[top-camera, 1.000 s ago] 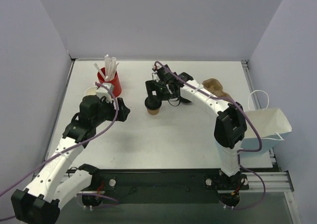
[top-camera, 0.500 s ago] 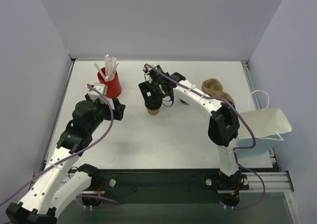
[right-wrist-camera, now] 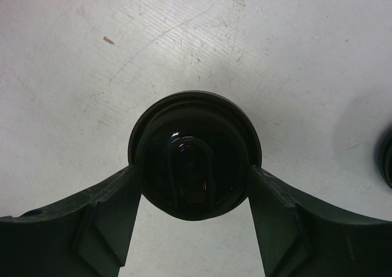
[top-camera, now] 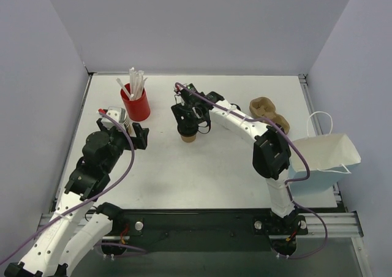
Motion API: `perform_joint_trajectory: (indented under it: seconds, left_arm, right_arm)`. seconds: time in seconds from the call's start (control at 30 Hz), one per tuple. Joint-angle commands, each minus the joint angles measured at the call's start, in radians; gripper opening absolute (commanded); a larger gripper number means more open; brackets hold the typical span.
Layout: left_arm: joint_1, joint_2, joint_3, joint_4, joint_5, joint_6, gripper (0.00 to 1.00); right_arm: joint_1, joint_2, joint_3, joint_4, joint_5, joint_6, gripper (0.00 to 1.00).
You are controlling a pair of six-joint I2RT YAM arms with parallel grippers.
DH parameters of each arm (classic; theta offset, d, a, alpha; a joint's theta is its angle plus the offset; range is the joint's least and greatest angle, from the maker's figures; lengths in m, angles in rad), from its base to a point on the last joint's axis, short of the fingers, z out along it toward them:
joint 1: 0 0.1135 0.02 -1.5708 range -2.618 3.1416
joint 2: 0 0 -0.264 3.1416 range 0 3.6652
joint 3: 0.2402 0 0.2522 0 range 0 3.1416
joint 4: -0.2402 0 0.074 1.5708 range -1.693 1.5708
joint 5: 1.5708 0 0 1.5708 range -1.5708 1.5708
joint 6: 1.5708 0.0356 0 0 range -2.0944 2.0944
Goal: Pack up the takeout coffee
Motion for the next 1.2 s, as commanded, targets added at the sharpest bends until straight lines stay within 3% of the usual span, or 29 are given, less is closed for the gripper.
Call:
perform_joint_trajectory:
  seconds: [0.0,0.5,0.83,1.17]
  left_arm:
    - [-0.004,0.000,0.005,0.035,-0.032,0.011,0.97]
    - [-0.004,0.004,0.003,0.034,-0.040,0.008,0.97]
    - [-0.004,-0.023,0.002,0.031,-0.091,0.008,0.97]
    - [-0.004,-0.054,-0.012,0.037,-0.123,0.008,0.97]
  right_arm:
    - [0.010,0.013,0.030,-0.050,0.074,0.021,0.65]
    - [-0.044,-0.094,-0.130,-0.093,0.108,0.092,0.63]
    - [-0.043,-0.105,0.013,-0.089,-0.011,0.092,0.68]
    - [-0.003,-0.019,0.091,-0.081,0.022,0.072,0.83]
